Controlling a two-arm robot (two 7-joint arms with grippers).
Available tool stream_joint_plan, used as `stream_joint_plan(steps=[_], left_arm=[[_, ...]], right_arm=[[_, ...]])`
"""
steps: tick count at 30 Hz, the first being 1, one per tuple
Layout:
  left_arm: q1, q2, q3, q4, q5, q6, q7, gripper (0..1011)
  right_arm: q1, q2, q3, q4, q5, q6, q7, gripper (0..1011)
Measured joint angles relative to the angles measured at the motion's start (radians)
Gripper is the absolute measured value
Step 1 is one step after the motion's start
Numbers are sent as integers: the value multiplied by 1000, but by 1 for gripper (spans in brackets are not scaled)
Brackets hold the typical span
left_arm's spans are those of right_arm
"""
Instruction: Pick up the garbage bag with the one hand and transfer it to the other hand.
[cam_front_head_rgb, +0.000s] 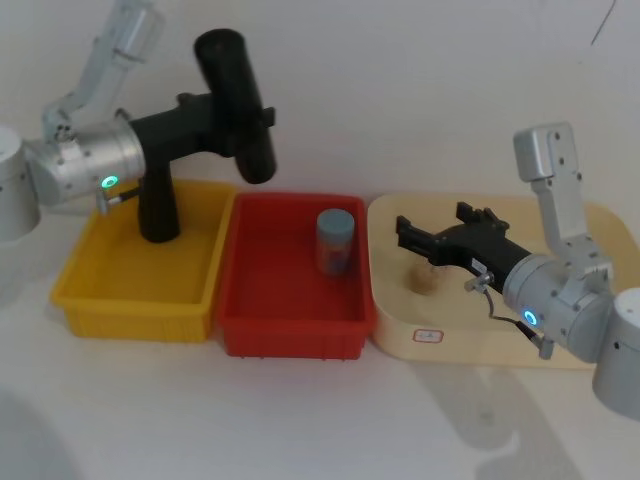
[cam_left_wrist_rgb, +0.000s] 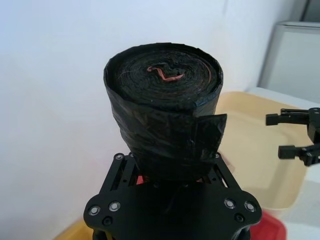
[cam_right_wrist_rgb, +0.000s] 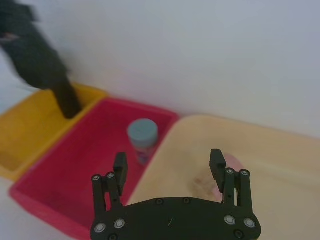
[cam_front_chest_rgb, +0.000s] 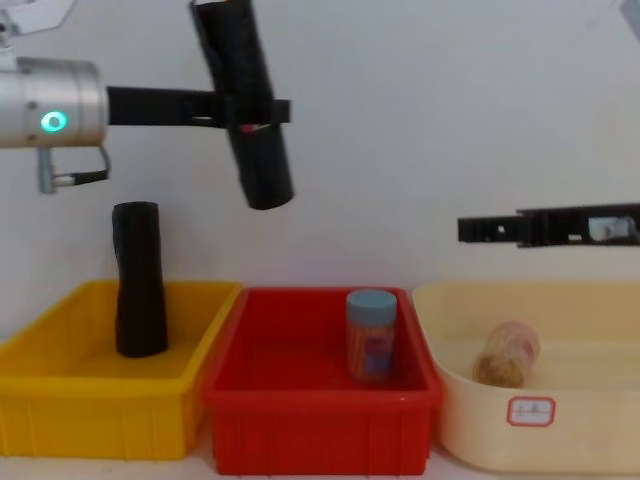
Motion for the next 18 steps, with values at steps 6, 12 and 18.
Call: stream_joint_plan(steps=[6,12,18], left_arm=[[-79,-53,52,97,2,11,-75,433],[-154,-112,115,209,19,18,-144,433],[-198,-152,161,297,37,19,-189,433]], right_arm=[[-23,16,-18,-78,-4,-35,32,1001],[-40,28,-31,-135,-5,-58,52,1001],[-47,31,-31,-145,-2,-63,54,1001]])
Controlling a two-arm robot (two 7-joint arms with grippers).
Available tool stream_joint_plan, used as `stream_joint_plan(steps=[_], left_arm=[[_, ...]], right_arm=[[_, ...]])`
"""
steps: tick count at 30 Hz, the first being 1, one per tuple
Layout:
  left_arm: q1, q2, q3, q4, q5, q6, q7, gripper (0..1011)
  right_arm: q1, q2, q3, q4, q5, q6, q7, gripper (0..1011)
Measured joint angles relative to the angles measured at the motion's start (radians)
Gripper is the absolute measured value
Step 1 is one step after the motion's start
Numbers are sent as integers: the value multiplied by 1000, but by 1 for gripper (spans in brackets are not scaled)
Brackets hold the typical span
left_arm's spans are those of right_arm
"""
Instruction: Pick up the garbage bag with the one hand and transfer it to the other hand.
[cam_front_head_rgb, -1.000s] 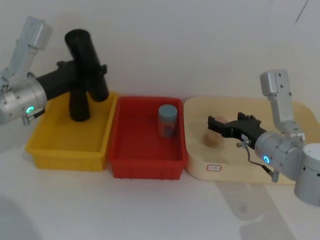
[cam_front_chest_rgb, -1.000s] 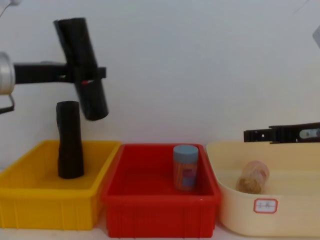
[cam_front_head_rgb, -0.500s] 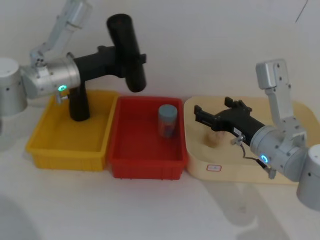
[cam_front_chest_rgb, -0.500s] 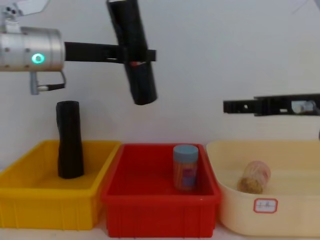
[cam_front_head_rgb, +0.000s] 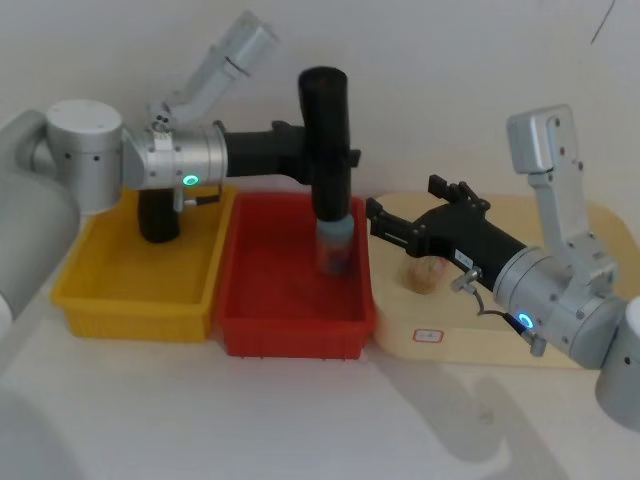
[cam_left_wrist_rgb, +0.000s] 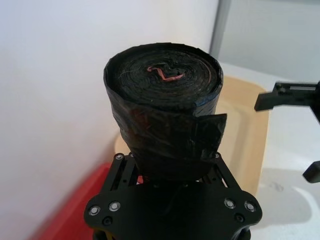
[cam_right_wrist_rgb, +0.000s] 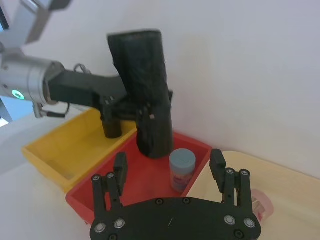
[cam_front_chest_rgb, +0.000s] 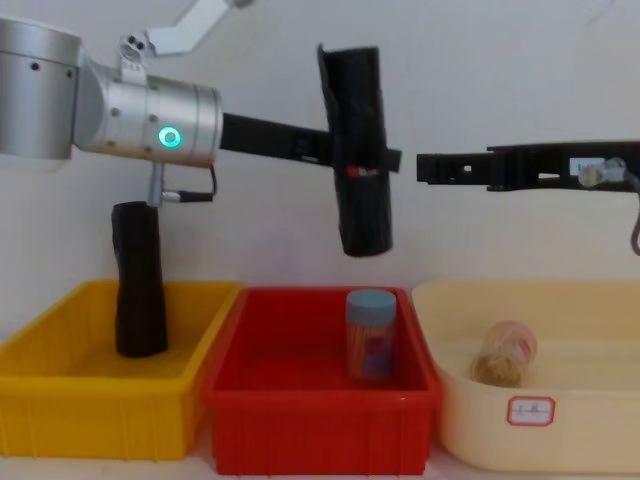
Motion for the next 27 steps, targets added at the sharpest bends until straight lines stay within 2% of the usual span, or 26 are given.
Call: stream_joint_plan(steps=[2,10,19,27], left_arm=[[-17,-20,22,44,11,-2,-17,433],[-37,-53,54,118,31,-21,-35,433],[-28,-58,62,125,41,-37,-34,433],[-16,-56,65,113,49,-43,-23,433]], right_arm=[[0,0,2,4,6,2,0,1001],[31,-2,7,50,41,22,29,1001],[101,-11,0,115,82,45,80,1001],[176,-26,-24,178,105,63,125,1001]])
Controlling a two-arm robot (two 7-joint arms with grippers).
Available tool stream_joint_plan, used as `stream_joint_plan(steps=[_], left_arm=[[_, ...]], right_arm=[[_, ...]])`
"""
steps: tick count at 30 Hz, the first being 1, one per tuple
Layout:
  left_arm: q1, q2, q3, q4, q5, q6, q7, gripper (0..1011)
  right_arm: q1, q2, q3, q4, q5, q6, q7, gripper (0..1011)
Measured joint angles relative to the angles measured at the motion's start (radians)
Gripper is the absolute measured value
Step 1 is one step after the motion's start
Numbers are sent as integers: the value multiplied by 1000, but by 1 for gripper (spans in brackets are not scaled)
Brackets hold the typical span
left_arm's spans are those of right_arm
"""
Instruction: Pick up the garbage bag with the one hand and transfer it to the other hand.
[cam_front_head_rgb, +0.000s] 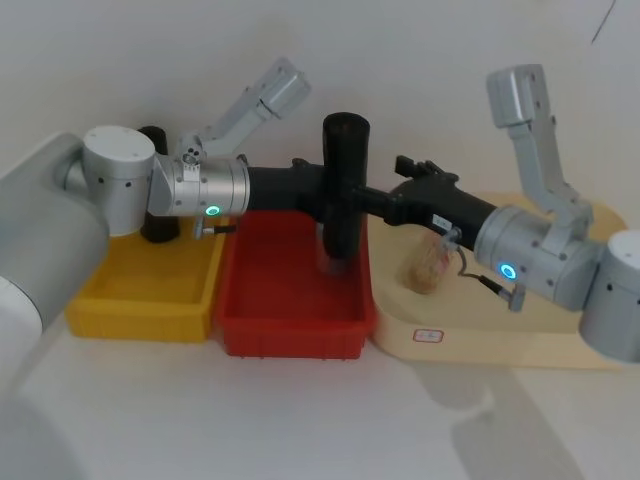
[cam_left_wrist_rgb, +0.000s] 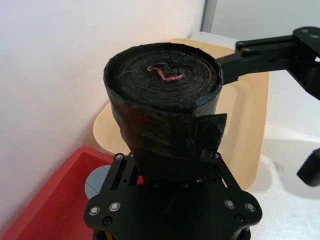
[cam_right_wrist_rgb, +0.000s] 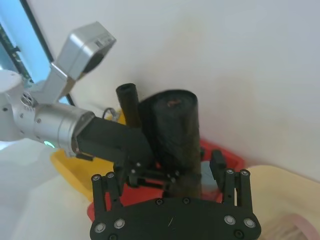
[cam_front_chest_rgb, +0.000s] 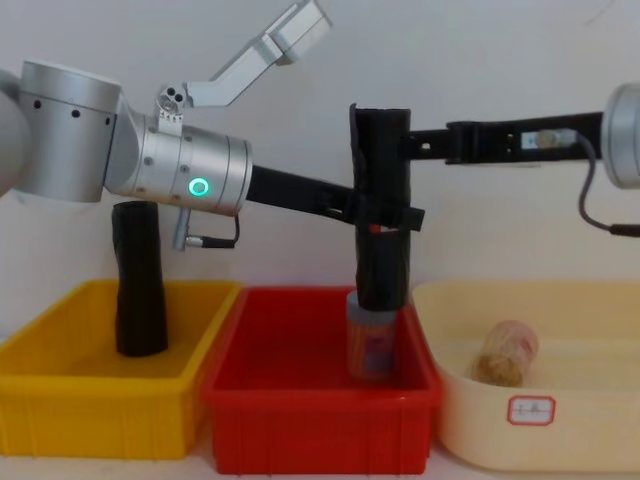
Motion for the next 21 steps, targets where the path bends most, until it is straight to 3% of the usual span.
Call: stream_joint_plan(steps=[21], left_arm=[[18,3,4,-24,6,-2,19,433]], right_arm=[[126,-25,-63,117,13,6,53,1001]])
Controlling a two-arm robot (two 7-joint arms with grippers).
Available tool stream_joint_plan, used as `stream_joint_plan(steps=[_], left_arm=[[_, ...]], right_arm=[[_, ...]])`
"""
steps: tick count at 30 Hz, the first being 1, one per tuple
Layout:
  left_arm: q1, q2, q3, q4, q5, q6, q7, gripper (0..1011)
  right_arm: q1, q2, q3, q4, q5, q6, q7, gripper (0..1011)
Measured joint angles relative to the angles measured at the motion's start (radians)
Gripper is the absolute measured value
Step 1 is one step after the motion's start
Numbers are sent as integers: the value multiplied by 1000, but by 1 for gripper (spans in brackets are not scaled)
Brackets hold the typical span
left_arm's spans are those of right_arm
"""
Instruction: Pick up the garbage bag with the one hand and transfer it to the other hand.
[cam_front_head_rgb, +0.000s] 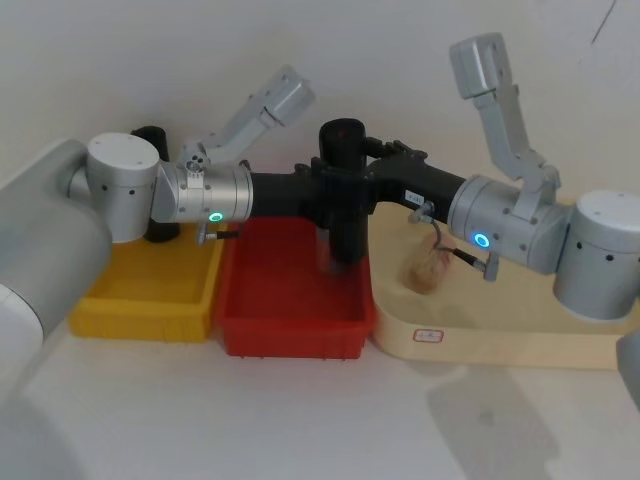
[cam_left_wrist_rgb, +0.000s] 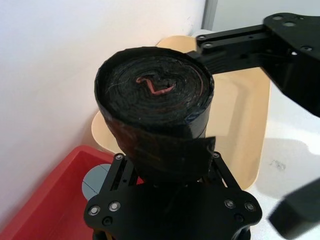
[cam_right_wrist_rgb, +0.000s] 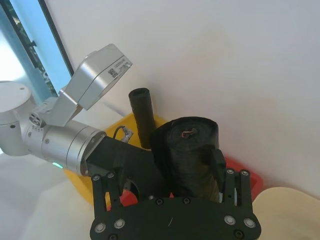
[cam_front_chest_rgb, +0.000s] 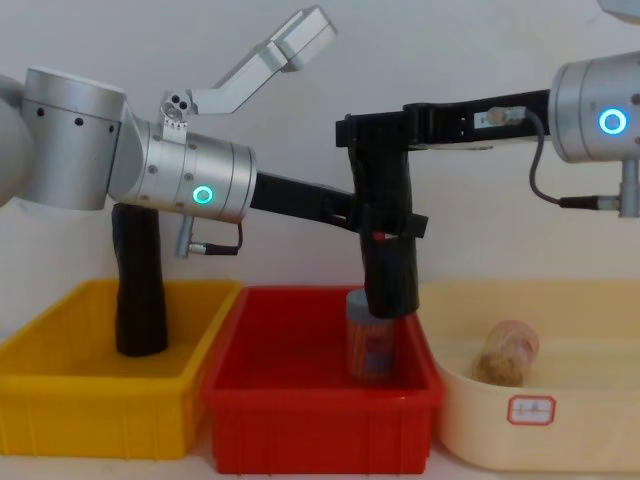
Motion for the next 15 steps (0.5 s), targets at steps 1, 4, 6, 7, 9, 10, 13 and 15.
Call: stream_joint_plan(steps=[1,4,6,7,9,10,13,15], left_arm=[[1,0,0,-1,0,0,0,433],[3,2,0,-6,-1,0,2,433],[4,3,1,-9,-1,1,3,433],[5,4,1,-12,-2,2,3,433],[7,6,2,-17,-3,4,5,433],[8,7,2,-19,-4,4,5,433],[10,9,3,-25,-5,8,8,433],[12,12,4,-30,-6,10,10,433]], right_arm=[[3,-1,-2,4,0,-1,0,1001],[16,-4,-9,21,-3,-8,1,1001],[27,-7,-14,37,-6,-16,1,1001],[30,-9,-16,43,-7,-18,2,1001],[39,-13,-21,58,-11,-29,2,1001],[43,-14,-23,65,-12,-32,2,1001],[53,-19,-28,85,-17,-46,2,1001],[59,-22,-33,99,-19,-56,1,1001]])
